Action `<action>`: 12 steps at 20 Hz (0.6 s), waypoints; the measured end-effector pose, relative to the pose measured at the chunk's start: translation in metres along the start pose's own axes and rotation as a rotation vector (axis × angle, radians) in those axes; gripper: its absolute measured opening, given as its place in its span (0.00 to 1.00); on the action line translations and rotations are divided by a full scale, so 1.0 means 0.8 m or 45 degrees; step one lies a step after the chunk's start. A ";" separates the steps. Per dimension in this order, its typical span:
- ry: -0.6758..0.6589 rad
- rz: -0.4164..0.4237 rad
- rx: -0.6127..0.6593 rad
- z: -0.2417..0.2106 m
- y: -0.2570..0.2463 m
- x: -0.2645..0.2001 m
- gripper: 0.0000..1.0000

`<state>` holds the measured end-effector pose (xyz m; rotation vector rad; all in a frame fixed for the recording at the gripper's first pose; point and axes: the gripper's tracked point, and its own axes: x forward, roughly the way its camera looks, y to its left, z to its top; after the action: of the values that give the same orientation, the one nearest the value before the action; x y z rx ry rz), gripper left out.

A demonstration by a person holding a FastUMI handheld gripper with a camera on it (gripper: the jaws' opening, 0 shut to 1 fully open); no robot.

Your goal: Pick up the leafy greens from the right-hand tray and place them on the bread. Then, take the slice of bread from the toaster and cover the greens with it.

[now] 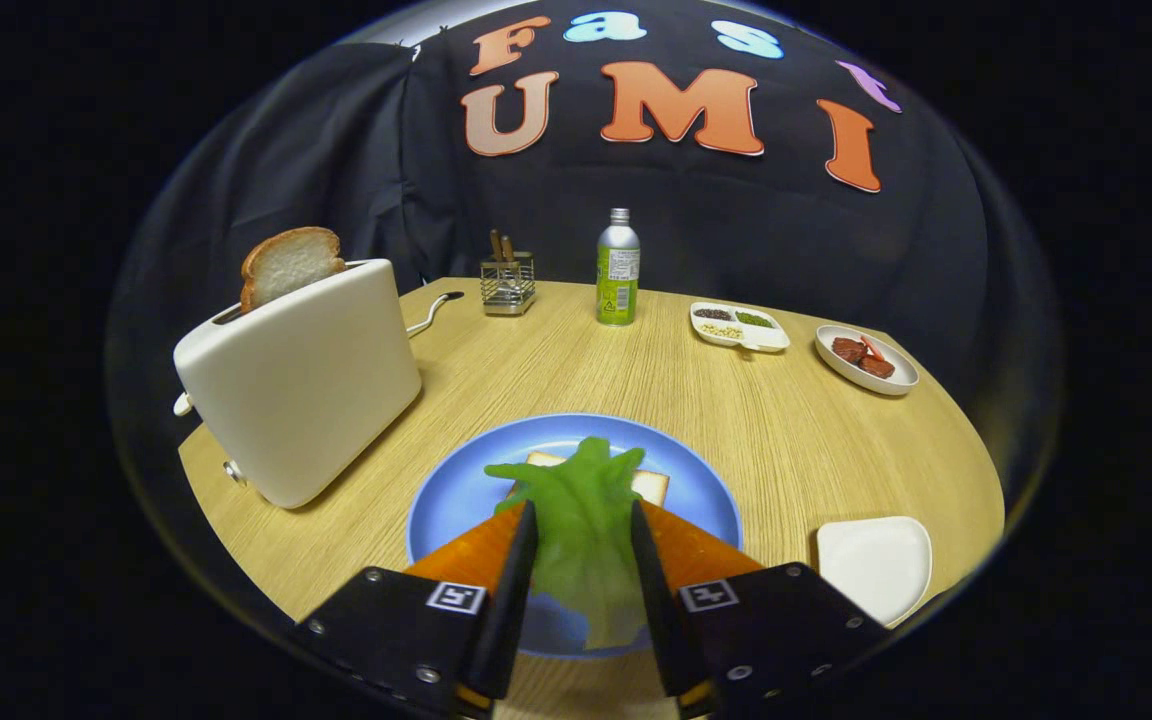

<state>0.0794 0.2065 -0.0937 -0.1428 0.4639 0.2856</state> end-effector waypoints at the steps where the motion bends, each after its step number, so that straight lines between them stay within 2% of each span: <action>1: -0.005 -0.008 0.005 0.002 -0.002 -0.002 0.73; 3: -0.019 -0.030 0.019 0.009 -0.007 -0.008 0.85; 6: -0.059 -0.055 0.026 0.026 -0.010 -0.014 0.96; 12: -0.151 -0.072 0.009 0.085 0.014 -0.041 0.97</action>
<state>0.0769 0.2228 -0.0191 -0.1314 0.3424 0.2355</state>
